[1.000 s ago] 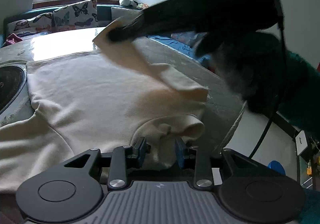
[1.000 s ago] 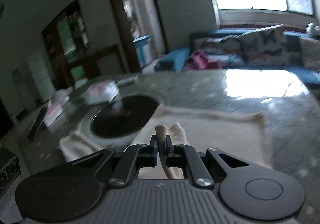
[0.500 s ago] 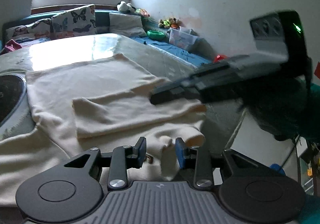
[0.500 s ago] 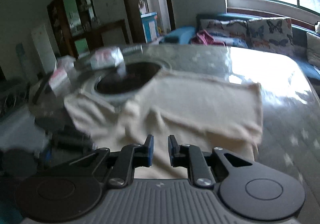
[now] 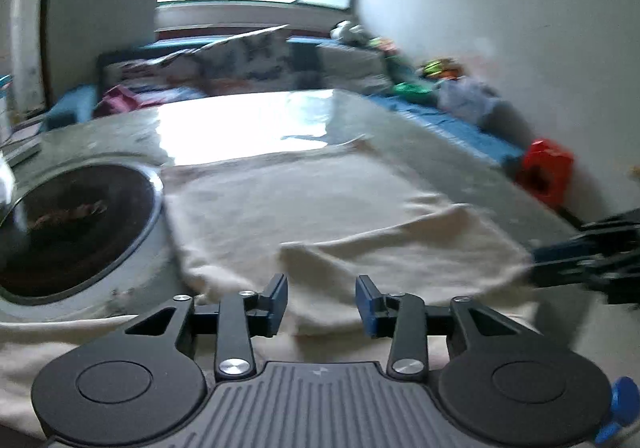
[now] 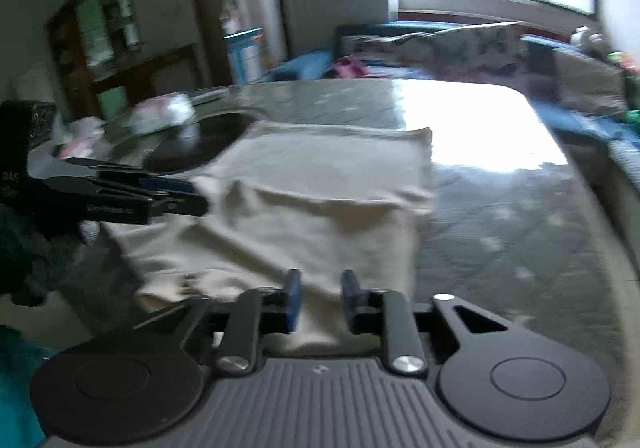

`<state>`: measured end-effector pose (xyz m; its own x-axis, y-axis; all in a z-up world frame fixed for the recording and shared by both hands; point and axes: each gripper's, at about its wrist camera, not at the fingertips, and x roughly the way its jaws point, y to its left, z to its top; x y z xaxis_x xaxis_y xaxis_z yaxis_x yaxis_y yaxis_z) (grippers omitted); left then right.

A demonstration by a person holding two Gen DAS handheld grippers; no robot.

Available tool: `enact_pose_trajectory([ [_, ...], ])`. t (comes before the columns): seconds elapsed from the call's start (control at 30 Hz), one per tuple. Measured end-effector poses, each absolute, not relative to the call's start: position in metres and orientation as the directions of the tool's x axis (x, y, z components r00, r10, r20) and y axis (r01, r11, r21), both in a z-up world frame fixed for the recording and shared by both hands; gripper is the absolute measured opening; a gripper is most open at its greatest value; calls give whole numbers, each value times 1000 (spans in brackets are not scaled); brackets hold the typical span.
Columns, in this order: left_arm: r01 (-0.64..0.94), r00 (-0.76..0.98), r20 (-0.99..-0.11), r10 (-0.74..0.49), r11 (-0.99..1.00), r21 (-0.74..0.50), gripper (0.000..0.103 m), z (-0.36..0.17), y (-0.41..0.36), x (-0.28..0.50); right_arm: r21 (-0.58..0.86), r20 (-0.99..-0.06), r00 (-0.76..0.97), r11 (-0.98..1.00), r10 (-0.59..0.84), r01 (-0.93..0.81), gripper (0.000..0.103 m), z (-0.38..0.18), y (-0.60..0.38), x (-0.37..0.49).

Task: Fold clothes
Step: 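Grasp the sweatshirt side with the left gripper and fold it over the body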

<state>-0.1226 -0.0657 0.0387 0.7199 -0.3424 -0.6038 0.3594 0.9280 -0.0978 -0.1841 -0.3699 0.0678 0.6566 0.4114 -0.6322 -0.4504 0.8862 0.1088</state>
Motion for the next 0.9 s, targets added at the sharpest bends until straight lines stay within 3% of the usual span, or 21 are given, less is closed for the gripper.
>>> enact_pose_trajectory([
  [0.03,357,717,-612,-334,930,-88,41,36,-67,-120,84,-635,674,901,377,-425,40,66,-375,-185],
  [0.2,370,689,-649,-322,927,-68,38,23,-74,-113,85,-651,688,932,320,-353,40,56,-395,-187],
  [0.37,385,708,-633,-313,923,-26,10,30,-81,-114,101,-652,692,941,309,-324,42,45,-398,-188],
  [0.57,431,740,-559,-374,902,-33,8,75,-91,-110,103,-632,714,946,300,-306,49,42,-396,-191],
  [0.9,584,737,-435,-517,811,27,8,172,-165,-92,88,-590,748,946,303,-313,51,41,-384,-193],
])
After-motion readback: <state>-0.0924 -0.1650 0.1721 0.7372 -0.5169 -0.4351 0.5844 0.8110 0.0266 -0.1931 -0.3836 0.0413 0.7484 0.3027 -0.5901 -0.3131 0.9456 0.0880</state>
